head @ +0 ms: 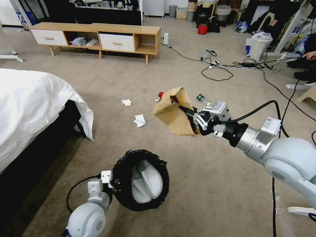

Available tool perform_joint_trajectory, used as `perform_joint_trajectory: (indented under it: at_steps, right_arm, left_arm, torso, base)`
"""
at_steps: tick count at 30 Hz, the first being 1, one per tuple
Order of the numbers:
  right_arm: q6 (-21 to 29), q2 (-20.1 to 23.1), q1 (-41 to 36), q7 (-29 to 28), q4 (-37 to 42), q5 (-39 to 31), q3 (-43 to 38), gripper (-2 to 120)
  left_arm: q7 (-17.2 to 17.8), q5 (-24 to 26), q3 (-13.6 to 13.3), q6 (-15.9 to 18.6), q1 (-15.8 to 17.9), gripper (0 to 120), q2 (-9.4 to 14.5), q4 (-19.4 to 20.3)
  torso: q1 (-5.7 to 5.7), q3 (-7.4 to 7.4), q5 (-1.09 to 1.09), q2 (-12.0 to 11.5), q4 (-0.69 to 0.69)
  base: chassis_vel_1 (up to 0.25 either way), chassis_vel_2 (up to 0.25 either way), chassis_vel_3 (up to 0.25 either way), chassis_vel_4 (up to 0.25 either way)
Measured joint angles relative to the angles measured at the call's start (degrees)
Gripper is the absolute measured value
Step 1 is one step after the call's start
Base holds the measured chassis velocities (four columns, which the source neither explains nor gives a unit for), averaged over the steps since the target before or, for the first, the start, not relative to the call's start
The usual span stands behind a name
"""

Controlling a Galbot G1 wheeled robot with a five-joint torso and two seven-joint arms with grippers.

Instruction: Pick up the trash bin and place the garbage on the floor into it.

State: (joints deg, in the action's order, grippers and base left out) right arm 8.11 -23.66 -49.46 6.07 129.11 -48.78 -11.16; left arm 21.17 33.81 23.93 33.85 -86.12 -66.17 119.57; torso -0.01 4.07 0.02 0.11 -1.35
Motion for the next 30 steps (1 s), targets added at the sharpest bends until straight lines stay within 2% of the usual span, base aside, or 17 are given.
perform_joint_trajectory:
  at_steps: [8, 10, 15, 19, 23, 26, 28, 29, 30]
  right_arm:
    - [-0.42, -0.1, 0.66, 0.09, 1.39, -0.5, 0.97, 0]
    - [-1.26, -0.24, 1.05, 0.31, 2.34, -0.56, 2.13, 0]
    - [-1.75, -0.82, 1.4, 0.67, 3.02, -0.53, 3.32, 0]
    - [-3.21, -1.1, 1.36, 3.06, 3.4, 1.26, 5.95, 0]
    - [-3.91, -1.9, 1.31, 4.1, 3.39, 2.9, 8.01, 0]
    - [-4.33, -3.05, 1.36, 4.85, 3.28, 4.76, 10.26, 0]
    - [-4.76, -4.06, 1.59, 5.75, 2.61, 6.0, 11.94, 0]
    - [-4.76, -4.06, 1.59, 5.75, 2.61, 6.0, 11.94, 0]
    - [-5.13, -4.32, 1.68, 6.48, 2.29, 6.43, 12.64, 0]
  left_arm:
    - [0.4, 0.44, -2.86, 0.63, 1.6, 0, -0.75, -0.94]
    - [1.23, 1.72, -5.42, 1.19, 3.47, 0, -1.26, -1.67]
    - [1.98, 3.01, -7.6, 1.8, 5.2, 0, -1.81, -2.32]
    - [3.15, 4.94, -11.39, 2.79, 8.75, 0, -2.69, -3.79]
    - [3.99, 5.51, -12.75, 3.36, 9.93, 0, -3.3, -4.13]
    - [5.82, 6.89, -13.8, 4.54, 10.37, 0, -3.74, -3.37]
    - [9.11, 10.38, -14.27, 6.2, 10.83, 0, -3.73, -1.54]
    - [9.11, 10.38, -14.27, 6.2, 10.83, 0, -3.73, -1.54]
    - [10.63, 11.83, -14.19, 6.76, 11.04, 0, -3.5, -0.75]
  torso:
    - [0.0, 0.01, -0.02, 0.0, 0.0]
    - [0.0, 0.01, -0.03, 0.0, -0.01]
    - [0.0, 0.01, -0.03, 0.0, 0.0]
    - [0.0, 0.01, -0.03, 0.0, 0.0]
    - [0.0, 0.01, -0.02, 0.0, -0.01]
    - [0.0, 0.02, -0.03, -0.01, 0.0]
    - [0.0, 0.02, -0.02, -0.01, -0.01]
    - [0.0, 0.02, -0.02, -0.01, -0.01]
    - [0.0, 0.01, -0.02, -0.01, 0.0]
  base:
    - [0.0, 0.0, 0.0, 0.0]
    - [0.0, 0.0, 0.0, 0.0]
    - [0.0, 0.0, 0.0, 0.0]
    - [0.0, 0.0, 0.0, 0.0]
    - [0.0, 0.0, 0.0, 0.0]
    - [0.0, 0.0, 0.0, 0.0]
    - [0.0, 0.0, 0.0, 0.0]
    - [0.0, 0.0, 0.0, 0.0]
    - [0.0, 0.0, 0.0, 0.0]
